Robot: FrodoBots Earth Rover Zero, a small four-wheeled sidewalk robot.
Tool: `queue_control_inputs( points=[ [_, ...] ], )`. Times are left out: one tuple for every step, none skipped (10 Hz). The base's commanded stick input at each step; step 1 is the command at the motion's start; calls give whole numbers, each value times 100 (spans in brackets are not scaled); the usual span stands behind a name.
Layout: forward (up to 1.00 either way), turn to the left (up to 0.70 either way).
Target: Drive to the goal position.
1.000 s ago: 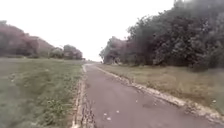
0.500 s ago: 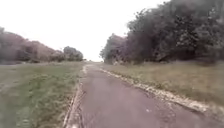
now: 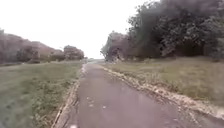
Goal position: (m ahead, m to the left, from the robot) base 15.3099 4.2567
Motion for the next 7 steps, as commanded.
queue_control_inputs(
  points=[
    [100, 36],
    [100, 33],
    [100, 0],
    [100, 0],
    [100, 0],
    [100, 0],
    [100, 0]
  ],
)
